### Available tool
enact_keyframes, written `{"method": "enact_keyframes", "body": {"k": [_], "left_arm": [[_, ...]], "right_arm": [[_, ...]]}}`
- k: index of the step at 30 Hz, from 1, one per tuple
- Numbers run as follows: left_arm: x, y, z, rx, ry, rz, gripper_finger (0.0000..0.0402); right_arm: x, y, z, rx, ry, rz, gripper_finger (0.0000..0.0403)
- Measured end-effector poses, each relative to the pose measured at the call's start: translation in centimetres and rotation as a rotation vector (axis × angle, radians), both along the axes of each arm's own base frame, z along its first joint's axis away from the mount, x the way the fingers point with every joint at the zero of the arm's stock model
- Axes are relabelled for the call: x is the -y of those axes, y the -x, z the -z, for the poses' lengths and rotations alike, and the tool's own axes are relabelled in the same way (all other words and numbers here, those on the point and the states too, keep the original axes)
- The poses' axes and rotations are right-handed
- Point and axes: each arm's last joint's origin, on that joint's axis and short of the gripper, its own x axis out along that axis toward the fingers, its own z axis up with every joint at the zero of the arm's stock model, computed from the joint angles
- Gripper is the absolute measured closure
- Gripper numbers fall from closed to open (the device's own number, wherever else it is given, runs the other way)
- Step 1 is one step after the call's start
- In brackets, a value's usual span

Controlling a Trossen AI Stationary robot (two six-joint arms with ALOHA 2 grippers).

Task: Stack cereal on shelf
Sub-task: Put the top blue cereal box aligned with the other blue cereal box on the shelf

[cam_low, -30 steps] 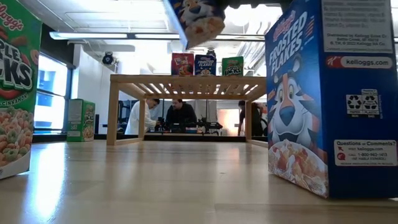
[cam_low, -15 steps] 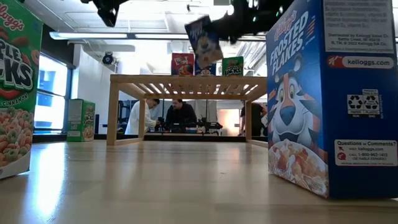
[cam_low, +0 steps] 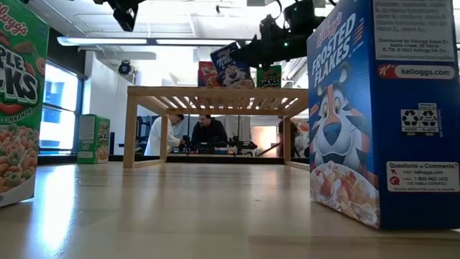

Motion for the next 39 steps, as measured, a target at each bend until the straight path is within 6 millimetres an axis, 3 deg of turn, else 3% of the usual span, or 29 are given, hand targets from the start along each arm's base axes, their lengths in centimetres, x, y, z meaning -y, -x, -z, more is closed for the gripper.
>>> {"method": "enact_keyframes", "body": {"k": [9,15,22,30,34,39], "left_arm": [[0.0,0.0,0.0,-0.001,0.008,-0.001,0.0362],[0.0,0.0,0.1,-0.005,0.006,-0.001,0.0362],[0.0,0.0,0.1,-0.008,0.006,-0.001,0.0362],[0.0,0.0,0.5,-0.049,0.109,-0.013,0.0362],[0.0,0.0,0.6,-0.053,0.106,-0.013,0.0371],[-0.2,-0.1,0.7,-0.060,0.087,-0.022,0.0393]], "right_arm": [[0.3,0.2,0.7,-0.063,-0.051,0.081,0.0211],[0.1,0.7,0.1,-0.086,-0.044,0.146,0.0172],[-0.6,1.9,-2.1,-0.054,0.035,0.175,0.0163],[-2.8,4.4,-5.5,-0.030,0.083,0.162,0.0163],[-4.3,5.2,-5.3,-0.152,0.040,0.207,0.0186],[-5.5,4.2,-3.3,-0.316,0.005,0.280,0.0267]]}}
